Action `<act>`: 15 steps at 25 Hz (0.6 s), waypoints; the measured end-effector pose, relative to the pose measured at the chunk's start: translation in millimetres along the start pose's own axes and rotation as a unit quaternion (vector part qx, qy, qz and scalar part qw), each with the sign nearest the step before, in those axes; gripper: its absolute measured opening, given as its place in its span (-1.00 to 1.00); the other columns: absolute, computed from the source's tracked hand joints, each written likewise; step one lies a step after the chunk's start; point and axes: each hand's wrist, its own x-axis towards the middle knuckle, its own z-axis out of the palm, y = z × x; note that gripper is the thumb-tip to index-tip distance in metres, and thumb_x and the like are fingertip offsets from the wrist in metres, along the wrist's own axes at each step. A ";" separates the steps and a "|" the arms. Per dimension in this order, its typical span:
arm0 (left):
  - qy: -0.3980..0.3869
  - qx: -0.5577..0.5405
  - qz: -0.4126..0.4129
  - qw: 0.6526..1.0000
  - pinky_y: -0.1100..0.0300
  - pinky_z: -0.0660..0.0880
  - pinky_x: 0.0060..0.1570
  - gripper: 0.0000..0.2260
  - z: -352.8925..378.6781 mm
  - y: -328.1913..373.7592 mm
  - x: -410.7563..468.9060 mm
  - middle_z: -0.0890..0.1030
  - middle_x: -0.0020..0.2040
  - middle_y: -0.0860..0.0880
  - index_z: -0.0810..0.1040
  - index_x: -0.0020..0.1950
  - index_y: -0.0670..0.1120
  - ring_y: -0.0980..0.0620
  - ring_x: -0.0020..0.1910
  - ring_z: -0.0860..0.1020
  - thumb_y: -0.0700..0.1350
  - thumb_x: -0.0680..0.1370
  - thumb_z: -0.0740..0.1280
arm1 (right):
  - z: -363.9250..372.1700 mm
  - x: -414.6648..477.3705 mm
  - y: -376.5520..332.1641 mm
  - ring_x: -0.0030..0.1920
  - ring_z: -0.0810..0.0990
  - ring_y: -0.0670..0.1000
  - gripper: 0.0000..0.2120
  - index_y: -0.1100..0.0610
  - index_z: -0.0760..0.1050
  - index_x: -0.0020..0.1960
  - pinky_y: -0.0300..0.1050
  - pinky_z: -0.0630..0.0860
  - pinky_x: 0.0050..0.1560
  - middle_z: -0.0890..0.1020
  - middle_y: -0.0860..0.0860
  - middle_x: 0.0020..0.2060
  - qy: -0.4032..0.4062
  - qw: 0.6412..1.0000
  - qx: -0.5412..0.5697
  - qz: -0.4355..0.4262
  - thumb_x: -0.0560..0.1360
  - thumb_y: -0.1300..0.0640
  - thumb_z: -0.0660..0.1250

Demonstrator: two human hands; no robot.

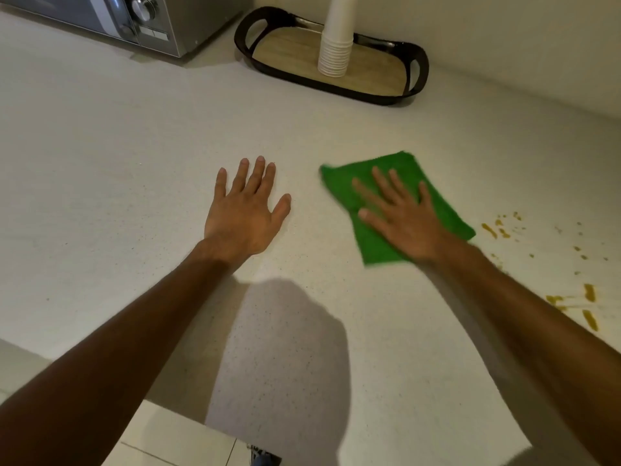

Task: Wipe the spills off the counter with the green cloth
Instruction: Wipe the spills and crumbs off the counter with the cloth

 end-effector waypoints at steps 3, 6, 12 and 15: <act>0.009 0.000 0.000 1.000 -0.17 -0.14 0.55 -0.33 1.1 0.3 0.1 -0.08 0.63 -0.03 -0.11 0.62 -0.03 -0.06 0.61 -0.13 0.28 0.58 -0.27 | 26.1 -92.6 -27.3 0.64 -0.11 0.17 -0.44 -0.23 -0.13 0.64 0.42 -0.23 0.52 -0.10 0.00 0.66 0.016 0.981 -0.012 -0.192 0.68 -0.29 -0.20; 0.008 -0.003 0.004 1.000 -0.17 -0.15 0.55 -0.32 0.7 -0.7 -0.3 -0.10 0.63 -0.03 -0.12 0.61 -0.02 -0.06 0.60 -0.15 0.30 0.57 -0.30 | 18.3 -92.6 15.2 0.65 -0.11 0.13 -0.44 -0.22 -0.09 0.64 0.38 -0.21 0.54 -0.06 -0.02 0.66 0.017 0.976 -0.026 -0.216 0.67 -0.28 -0.27; -0.002 0.004 0.001 1.000 -0.17 -0.14 0.55 -0.32 -2.4 1.4 -1.8 -0.13 0.63 -0.03 -0.14 0.61 -0.02 -0.06 0.60 -0.18 0.30 0.57 -0.30 | -12.0 38.3 123.4 0.64 -0.07 0.16 -0.41 -0.20 -0.05 0.65 0.50 -0.12 0.49 -0.01 0.04 0.66 0.057 0.967 0.062 0.240 0.65 -0.31 -0.22; -0.005 0.007 0.005 1.000 -0.17 -0.15 0.55 -0.32 -1.9 1.1 -0.3 -0.13 0.63 -0.03 -0.14 0.61 -0.02 -0.06 0.60 -0.18 0.30 0.57 -0.30 | -14.6 63.9 94.6 0.64 -0.09 0.20 -0.42 -0.21 -0.06 0.64 0.58 -0.17 0.44 -0.02 0.06 0.66 0.039 0.960 0.074 0.266 0.65 -0.31 -0.21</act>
